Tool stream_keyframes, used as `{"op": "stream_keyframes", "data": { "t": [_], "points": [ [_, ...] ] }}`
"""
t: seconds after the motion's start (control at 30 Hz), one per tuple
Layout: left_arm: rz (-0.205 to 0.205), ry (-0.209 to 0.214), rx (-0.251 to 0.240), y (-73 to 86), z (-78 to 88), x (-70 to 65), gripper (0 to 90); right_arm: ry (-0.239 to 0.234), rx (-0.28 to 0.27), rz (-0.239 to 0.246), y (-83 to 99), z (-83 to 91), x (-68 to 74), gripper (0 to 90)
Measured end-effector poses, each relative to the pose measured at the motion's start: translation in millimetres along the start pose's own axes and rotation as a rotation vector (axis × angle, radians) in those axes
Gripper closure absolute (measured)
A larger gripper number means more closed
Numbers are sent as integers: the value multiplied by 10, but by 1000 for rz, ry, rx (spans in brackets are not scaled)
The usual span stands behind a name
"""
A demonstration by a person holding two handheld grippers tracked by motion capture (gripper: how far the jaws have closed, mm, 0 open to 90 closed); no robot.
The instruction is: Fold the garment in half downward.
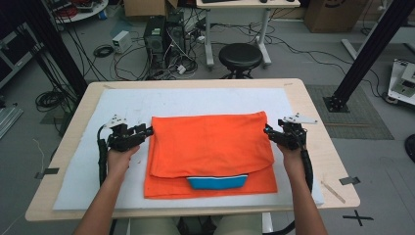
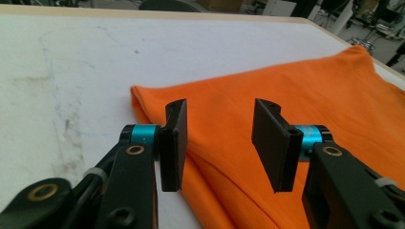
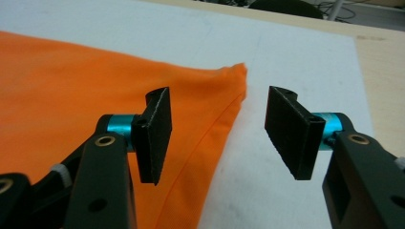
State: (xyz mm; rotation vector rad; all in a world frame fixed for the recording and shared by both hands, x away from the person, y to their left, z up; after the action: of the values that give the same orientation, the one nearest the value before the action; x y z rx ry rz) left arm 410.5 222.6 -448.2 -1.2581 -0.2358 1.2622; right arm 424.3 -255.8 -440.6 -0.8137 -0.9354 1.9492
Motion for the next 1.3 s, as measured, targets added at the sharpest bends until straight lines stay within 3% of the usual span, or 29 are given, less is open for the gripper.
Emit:
{"op": "stream_keyframes", "data": {
  "t": [0.33,0.47,0.6,0.83,0.93,1.0,1.1,1.2,1.3],
  "points": [
    [-47,40,61,504,337,-200,555,-86,9,32,260,376,338,523],
    [-46,49,96,580,402,-262,565,-91,24,24,352,506,374,606],
    [-85,62,125,681,457,-376,583,-110,49,32,480,587,453,633],
    [-116,38,192,815,406,-457,621,-126,128,70,630,512,617,590],
    [-137,0,229,888,372,-466,630,-114,182,79,683,432,640,597],
    [-150,-24,245,920,348,-470,643,-108,187,77,693,411,643,632],
    [-184,-48,241,930,348,-487,818,-93,196,106,688,413,624,787],
    [-183,-49,221,913,377,-485,861,-85,191,149,672,433,631,846],
    [-152,-9,186,836,468,-474,876,-85,174,166,624,496,649,848]
  ]
}}
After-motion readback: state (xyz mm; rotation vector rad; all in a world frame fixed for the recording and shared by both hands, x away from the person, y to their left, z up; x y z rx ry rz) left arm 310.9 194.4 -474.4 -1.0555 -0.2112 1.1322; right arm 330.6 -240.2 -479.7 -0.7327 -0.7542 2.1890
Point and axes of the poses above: each handheld gripper's, and its own axes: z roughly backward along the jaws, y roughly out of its underside, x roughly to its left, the point moved 6 cm from there along -z, roughly forward along the jaws, and after that the axes turned 14 degrees about z, right-handed, at the moved point
